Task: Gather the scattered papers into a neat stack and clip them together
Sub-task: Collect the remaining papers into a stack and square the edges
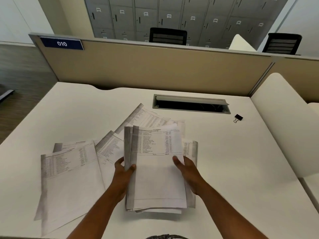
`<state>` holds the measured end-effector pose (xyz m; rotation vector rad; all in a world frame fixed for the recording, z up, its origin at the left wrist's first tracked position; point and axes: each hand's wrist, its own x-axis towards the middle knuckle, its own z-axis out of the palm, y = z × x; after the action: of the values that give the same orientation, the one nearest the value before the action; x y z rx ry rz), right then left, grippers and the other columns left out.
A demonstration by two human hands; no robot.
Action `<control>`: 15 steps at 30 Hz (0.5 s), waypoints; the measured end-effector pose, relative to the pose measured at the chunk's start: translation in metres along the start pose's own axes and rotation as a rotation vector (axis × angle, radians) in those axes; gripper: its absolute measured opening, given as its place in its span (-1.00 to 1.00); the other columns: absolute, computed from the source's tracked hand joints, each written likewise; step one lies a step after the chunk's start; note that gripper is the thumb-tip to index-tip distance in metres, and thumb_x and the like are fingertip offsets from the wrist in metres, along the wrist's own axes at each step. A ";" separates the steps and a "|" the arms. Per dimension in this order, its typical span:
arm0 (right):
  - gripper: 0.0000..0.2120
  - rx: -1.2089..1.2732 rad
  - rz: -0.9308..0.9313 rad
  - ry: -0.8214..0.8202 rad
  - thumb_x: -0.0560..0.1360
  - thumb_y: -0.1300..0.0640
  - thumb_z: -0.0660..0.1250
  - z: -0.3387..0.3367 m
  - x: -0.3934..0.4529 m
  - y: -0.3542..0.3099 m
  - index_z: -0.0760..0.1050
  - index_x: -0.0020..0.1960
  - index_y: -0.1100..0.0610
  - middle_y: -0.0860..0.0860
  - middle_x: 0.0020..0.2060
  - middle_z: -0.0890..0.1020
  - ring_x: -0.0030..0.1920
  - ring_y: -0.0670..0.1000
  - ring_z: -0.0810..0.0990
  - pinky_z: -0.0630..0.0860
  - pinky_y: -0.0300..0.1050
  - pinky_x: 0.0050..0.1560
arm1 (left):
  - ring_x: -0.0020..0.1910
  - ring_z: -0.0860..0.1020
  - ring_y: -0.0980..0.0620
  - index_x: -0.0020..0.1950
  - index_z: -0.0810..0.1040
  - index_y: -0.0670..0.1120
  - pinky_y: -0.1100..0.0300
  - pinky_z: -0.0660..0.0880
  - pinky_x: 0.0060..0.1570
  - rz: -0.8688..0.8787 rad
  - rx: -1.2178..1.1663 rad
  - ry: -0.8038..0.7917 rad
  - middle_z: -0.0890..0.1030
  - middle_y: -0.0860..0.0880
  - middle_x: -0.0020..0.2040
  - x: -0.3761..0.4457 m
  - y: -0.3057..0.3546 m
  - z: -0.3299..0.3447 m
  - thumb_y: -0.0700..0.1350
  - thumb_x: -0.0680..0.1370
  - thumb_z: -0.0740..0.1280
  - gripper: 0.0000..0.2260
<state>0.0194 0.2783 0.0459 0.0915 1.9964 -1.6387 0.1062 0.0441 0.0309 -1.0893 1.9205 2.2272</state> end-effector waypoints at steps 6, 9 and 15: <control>-0.59 -0.024 -0.194 0.178 0.59 0.19 0.39 0.004 -0.006 -0.018 0.44 0.40 0.00 -0.05 0.22 0.63 0.20 0.03 0.63 0.62 -0.01 0.21 | 0.10 0.60 0.07 0.26 0.45 0.09 0.06 0.57 0.08 0.367 0.167 0.009 0.60 0.05 0.16 -0.014 0.029 0.012 0.00 0.64 0.22 -0.81; -0.59 0.086 -0.337 0.193 0.58 0.27 0.39 0.000 -0.015 -0.039 0.41 0.35 0.01 -0.03 0.17 0.62 0.12 -0.06 0.65 0.67 -0.15 0.01 | 0.03 0.54 0.27 0.24 0.38 -0.02 0.34 0.51 -0.04 0.616 0.222 0.035 0.53 0.18 0.07 -0.030 0.056 0.016 -0.03 0.63 0.13 -0.79; -0.31 0.075 -0.513 0.264 0.42 0.22 0.52 -0.003 -0.023 -0.042 0.29 0.45 0.07 -0.01 0.25 0.54 0.23 -0.10 0.58 0.60 -0.20 0.13 | 0.07 0.44 0.37 0.20 0.26 -0.08 0.46 0.47 -0.01 0.849 0.300 0.082 0.36 0.37 0.08 -0.043 0.068 0.022 -0.11 0.60 0.12 -0.81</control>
<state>0.0217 0.2771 0.0934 -0.2055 2.2875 -2.1096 0.0988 0.0638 0.1116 -0.3393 3.0325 2.0456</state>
